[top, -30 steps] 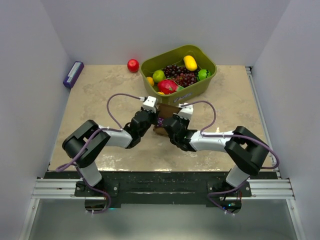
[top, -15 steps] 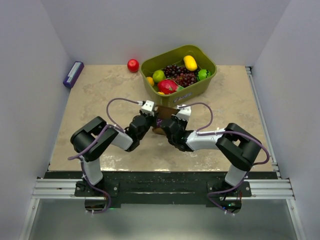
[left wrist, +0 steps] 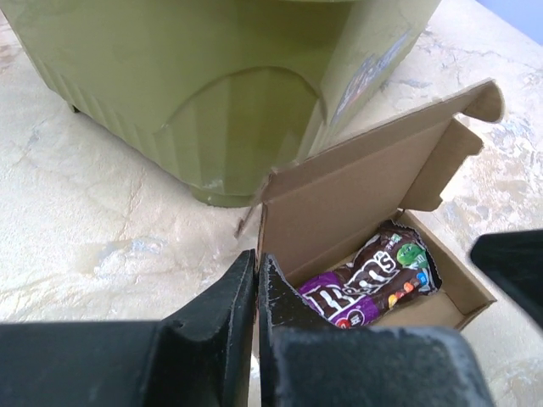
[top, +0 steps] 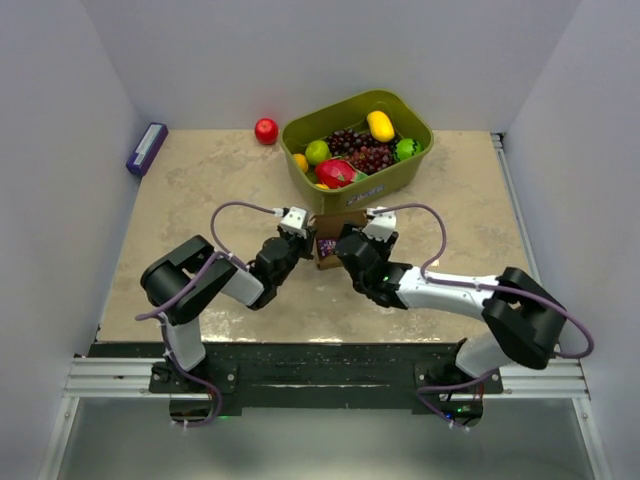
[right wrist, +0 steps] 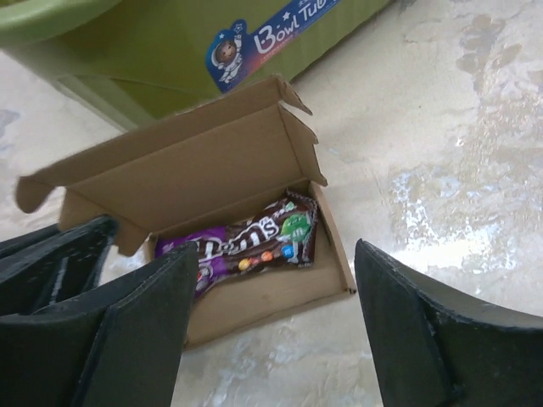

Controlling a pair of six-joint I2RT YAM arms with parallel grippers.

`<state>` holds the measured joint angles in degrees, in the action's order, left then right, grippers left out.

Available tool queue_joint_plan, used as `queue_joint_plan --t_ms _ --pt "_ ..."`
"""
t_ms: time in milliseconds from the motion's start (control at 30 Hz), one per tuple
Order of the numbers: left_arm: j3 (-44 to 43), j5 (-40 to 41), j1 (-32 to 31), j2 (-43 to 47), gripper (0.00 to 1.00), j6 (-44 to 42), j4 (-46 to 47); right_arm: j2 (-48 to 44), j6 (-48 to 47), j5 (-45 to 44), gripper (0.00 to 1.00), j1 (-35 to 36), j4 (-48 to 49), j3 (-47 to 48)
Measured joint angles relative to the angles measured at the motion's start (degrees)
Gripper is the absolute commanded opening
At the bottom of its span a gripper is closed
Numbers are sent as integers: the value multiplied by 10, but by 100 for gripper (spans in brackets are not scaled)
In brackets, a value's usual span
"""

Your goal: Fold the paper box

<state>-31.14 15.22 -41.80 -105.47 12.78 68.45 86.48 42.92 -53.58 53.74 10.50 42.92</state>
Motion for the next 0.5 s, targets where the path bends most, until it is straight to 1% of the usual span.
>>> queue_joint_plan --t_ms 33,67,100,167,200,300,367,433,500 --pt "2 -3 0 4 29 0 -7 -15 0 9 91 0 -14 0" --pt "4 -6 0 9 33 -1 -12 -30 -1 17 91 0 -28 0" --pt "7 -11 0 17 40 0 -23 -46 0 26 91 0 -42 0" --pt "12 -18 0 38 47 1 -50 -78 -5 49 92 -3 -73 0" --pt "12 -22 0 50 52 1 -63 -97 -6 61 92 -7 -86 0" --pt "15 -31 0 90 57 3 -99 -151 -18 117 92 -42 -119 4" --pt "17 -39 0 116 58 10 -123 -176 -27 167 92 -91 -138 18" --pt "18 -51 2 141 58 20 -155 -183 -37 214 92 -139 -152 41" --pt "18 -71 9 171 60 38 -199 -174 -48 262 92 -183 -173 80"
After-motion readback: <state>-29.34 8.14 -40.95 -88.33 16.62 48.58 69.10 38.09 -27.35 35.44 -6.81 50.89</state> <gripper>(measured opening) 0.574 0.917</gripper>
